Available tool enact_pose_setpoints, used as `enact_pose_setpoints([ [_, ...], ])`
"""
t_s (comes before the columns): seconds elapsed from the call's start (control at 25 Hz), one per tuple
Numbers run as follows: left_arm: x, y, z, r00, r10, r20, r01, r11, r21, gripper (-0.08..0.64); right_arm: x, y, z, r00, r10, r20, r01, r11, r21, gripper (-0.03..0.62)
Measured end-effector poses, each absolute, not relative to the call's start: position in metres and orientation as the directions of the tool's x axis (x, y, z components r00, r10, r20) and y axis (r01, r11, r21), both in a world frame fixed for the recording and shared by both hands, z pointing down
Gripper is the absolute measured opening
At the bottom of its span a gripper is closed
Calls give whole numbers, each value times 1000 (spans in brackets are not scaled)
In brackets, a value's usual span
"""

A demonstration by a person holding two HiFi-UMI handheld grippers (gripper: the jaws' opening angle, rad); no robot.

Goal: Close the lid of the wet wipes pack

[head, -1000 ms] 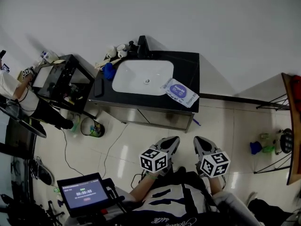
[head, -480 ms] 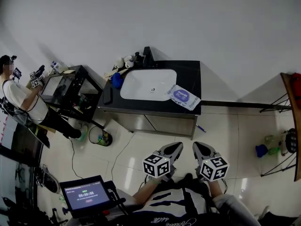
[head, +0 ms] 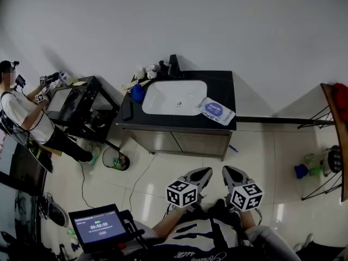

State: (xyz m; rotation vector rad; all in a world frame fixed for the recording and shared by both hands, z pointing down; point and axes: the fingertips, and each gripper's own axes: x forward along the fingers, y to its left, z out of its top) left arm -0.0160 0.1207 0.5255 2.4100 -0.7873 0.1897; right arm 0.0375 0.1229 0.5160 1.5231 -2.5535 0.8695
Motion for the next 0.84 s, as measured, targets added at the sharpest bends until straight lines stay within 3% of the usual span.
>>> enact_pose_setpoints([
  [0.84,-36,140,521,815,-499,294,-574,-631,522,0,25,146,505,-495,-807,322,-838,347,-422,-2],
])
